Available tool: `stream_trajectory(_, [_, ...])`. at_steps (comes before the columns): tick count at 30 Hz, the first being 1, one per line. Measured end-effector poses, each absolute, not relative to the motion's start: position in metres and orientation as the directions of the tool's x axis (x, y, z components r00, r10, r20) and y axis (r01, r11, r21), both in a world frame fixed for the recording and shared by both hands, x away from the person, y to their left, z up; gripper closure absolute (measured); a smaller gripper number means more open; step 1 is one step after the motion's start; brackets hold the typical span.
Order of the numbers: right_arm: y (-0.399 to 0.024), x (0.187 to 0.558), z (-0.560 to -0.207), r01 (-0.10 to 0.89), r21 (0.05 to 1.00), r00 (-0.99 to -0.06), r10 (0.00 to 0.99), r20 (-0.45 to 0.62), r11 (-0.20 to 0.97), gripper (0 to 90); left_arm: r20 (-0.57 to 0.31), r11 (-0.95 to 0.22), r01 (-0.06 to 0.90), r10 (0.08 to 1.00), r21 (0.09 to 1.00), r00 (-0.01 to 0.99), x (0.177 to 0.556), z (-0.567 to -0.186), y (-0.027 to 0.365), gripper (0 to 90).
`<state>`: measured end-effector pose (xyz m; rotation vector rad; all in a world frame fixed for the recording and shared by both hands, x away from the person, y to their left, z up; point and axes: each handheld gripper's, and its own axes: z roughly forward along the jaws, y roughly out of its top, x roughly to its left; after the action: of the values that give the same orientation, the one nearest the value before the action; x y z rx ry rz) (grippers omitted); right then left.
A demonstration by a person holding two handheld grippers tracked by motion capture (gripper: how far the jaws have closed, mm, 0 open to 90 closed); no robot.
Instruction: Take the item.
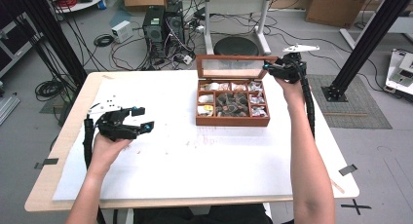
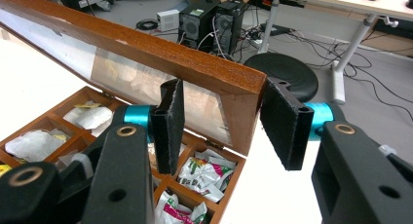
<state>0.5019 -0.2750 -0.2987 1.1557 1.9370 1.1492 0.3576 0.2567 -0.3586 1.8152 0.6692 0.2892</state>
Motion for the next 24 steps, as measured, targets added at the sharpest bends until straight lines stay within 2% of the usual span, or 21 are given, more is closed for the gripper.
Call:
stream_trajectory(8, [-0.275, 0.502, -0.299, 0.373, 0.895, -0.443, 0.895, -0.061, 0.246, 52.4, -0.09, -0.213, 0.257, 0.579, 0.943, 0.81, 0.359, -0.331, 0.241, 25.4])
stream_trajectory(13, [-0.276, 0.502, -0.299, 0.374, 0.894, -0.447, 0.893, -0.058, 0.246, 52.3, -0.057, -0.235, 0.228, 0.57, 0.945, 0.82, 0.363, -0.312, 0.217, 25.4])
stream_trajectory(24, [-0.275, 0.503, -0.299, 0.366, 0.894, -0.448, 0.891, -0.072, 0.257, 51.7, -0.048, -0.265, 0.237, 0.567, 0.935, 0.822, 0.375, -0.294, 0.162, 25.4])
